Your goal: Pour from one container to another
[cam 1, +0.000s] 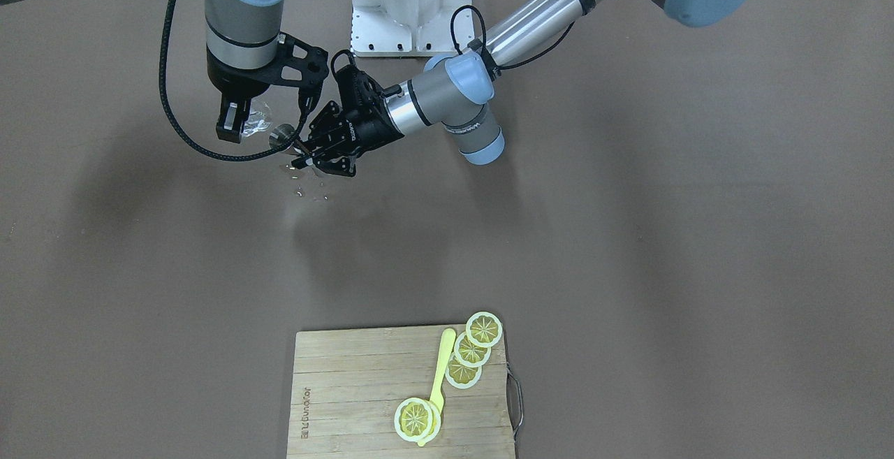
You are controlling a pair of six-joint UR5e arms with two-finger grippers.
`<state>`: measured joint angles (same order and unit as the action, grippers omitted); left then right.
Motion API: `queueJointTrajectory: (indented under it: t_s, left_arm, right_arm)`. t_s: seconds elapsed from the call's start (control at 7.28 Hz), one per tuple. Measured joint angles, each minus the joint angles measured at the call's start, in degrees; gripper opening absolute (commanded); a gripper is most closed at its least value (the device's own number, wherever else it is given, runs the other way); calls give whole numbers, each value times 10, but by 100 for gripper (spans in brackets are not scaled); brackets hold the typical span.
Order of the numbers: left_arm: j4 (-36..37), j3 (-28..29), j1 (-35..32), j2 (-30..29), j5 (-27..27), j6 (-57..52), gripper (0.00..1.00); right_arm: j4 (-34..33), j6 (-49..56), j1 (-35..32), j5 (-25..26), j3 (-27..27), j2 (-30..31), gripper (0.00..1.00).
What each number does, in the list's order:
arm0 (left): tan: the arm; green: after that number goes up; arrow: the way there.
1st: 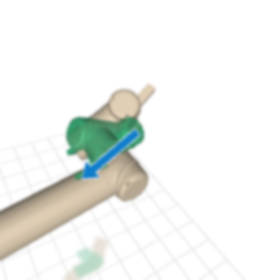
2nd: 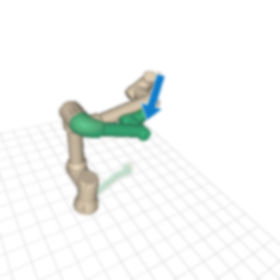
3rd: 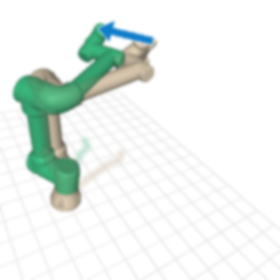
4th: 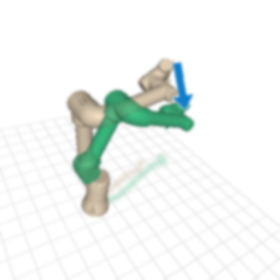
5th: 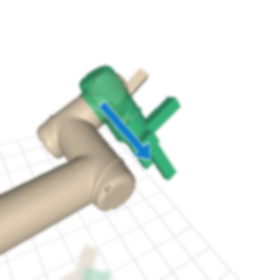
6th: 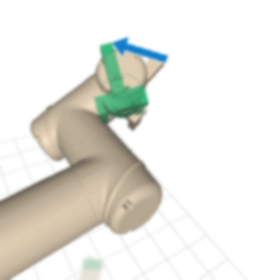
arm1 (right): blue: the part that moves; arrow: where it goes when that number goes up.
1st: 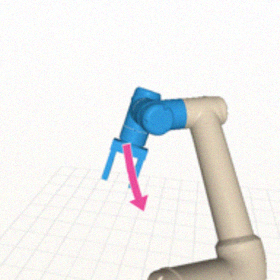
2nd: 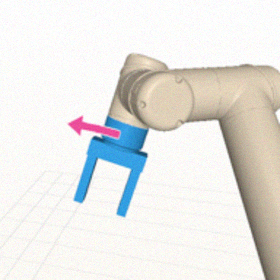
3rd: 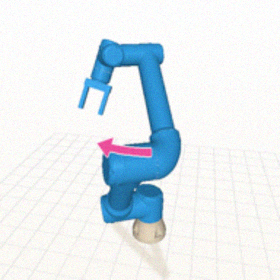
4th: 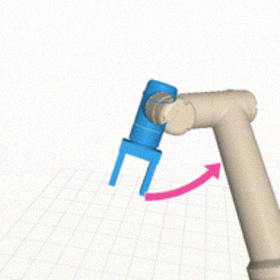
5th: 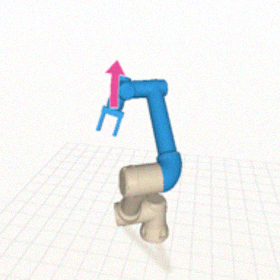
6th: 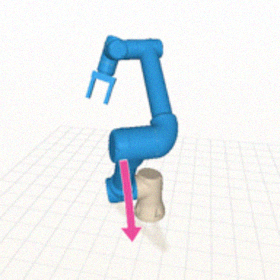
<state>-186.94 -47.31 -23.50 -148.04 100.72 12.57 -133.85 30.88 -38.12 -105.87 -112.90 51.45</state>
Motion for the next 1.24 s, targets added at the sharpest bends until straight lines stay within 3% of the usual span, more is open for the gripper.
queueJointTrajectory:
  t_s: [1.24]
  left_arm:
    - [0,-1,2,0,0,0,0]
  right_arm:
    - [-1,14,0,24,23,-20,0]
